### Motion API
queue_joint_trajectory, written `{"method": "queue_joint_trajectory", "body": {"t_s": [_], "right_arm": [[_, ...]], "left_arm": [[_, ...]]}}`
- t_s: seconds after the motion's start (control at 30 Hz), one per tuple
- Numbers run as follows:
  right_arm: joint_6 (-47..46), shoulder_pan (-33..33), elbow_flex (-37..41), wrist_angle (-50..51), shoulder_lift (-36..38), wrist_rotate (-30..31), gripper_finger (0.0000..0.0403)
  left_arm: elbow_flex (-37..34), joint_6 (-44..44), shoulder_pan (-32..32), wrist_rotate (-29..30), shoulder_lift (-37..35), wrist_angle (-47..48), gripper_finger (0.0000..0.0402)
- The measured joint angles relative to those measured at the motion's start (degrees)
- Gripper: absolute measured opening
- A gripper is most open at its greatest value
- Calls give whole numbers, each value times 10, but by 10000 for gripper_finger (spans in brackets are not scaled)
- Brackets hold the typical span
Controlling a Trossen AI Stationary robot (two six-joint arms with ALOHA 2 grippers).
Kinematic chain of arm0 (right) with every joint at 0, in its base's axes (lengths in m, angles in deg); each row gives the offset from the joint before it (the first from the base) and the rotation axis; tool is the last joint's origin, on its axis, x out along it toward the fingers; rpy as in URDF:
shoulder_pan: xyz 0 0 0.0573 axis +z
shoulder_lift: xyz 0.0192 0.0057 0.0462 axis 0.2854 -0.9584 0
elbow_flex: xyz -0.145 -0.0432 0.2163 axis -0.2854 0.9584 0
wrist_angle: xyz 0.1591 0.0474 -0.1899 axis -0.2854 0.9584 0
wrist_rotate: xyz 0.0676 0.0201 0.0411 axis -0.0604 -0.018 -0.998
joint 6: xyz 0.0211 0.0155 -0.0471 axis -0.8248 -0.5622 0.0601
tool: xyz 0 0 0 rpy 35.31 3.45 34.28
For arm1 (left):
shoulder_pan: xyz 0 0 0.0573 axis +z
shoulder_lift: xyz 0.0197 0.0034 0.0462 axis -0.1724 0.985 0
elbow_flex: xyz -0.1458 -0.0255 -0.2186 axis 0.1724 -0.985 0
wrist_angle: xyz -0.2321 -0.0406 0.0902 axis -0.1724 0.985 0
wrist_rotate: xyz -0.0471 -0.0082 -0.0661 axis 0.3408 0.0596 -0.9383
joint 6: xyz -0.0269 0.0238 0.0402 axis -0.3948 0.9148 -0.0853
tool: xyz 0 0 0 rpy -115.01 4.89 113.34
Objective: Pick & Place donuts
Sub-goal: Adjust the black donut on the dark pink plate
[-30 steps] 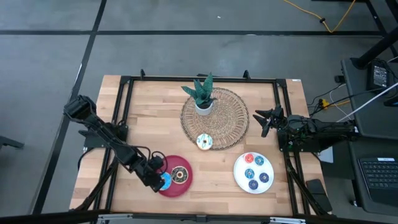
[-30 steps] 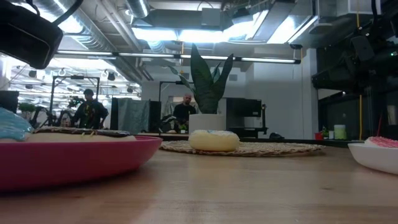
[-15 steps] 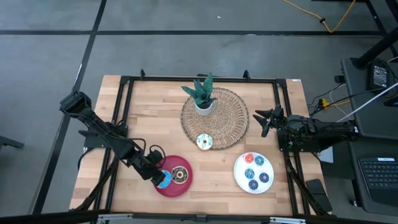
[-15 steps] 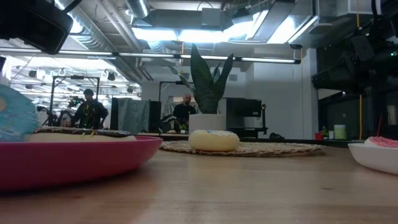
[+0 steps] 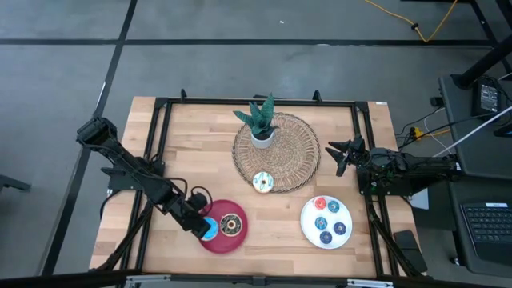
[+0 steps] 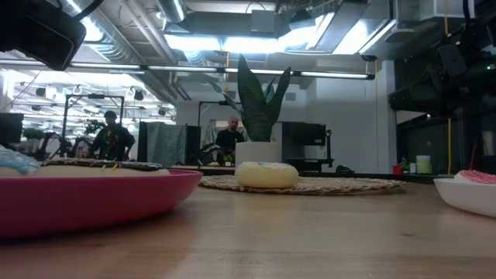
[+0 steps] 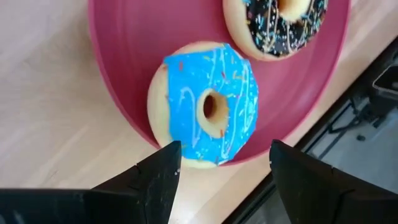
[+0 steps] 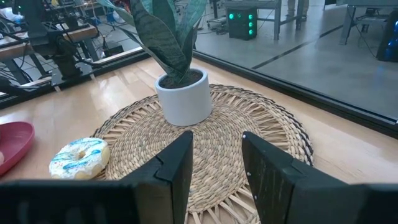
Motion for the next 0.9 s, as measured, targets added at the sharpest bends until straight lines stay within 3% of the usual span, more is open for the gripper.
{"method": "queue_joint_trajectory", "body": {"t_s": [0.5, 0.9], "right_arm": [[0, 0, 0, 0, 0, 0, 140], [1, 0, 0, 0, 0, 0, 140]], "left_arm": [[0, 3, 15, -26, -7, -3, 236], [1, 11, 50, 37, -73, 75, 236]]}}
